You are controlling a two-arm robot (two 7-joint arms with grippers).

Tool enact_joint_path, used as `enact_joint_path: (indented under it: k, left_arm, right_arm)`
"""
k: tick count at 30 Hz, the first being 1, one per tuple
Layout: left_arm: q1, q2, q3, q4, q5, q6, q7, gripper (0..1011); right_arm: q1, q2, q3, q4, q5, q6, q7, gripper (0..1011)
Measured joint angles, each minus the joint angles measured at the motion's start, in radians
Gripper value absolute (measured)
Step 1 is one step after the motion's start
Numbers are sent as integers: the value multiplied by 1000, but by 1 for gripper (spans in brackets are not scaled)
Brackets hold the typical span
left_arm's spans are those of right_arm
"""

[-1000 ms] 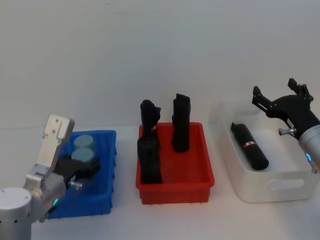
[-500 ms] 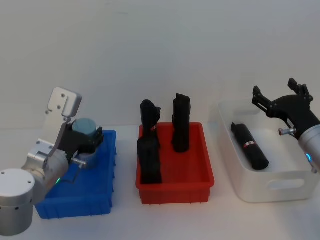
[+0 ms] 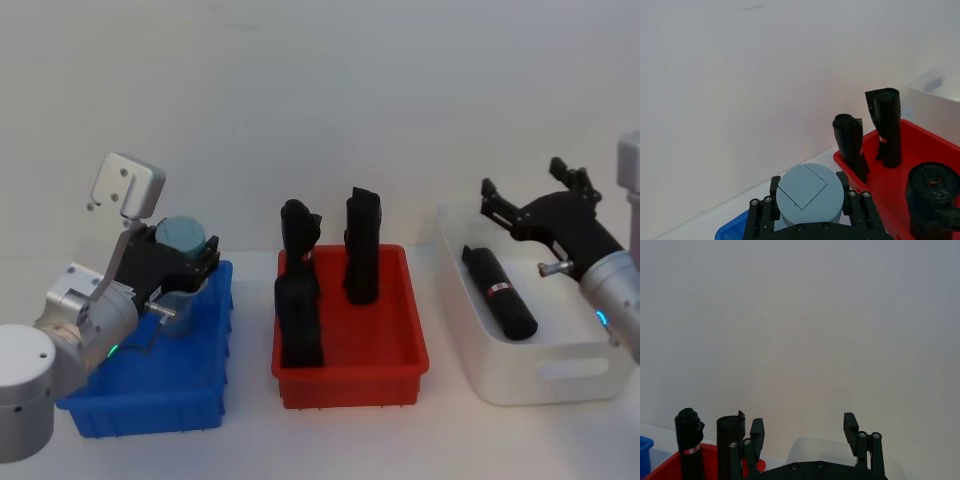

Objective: Pick the cotton swabs from the blue box and place them into the white box.

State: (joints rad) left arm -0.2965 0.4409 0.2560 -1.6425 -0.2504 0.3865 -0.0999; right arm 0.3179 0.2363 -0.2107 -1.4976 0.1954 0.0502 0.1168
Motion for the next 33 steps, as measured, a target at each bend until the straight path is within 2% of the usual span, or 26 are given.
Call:
enact_joint_path:
  k: [16, 33]
  left_arm:
    - [12, 18, -15, -23, -47, -19, -81, 665]
    - [23, 30, -24, -73, -72, -89, -142, 665]
  right_arm:
    - [22, -17, -36, 13, -32, -5, 177, 1002]
    - [61, -41, -83, 40, -62, 7, 409, 1002]
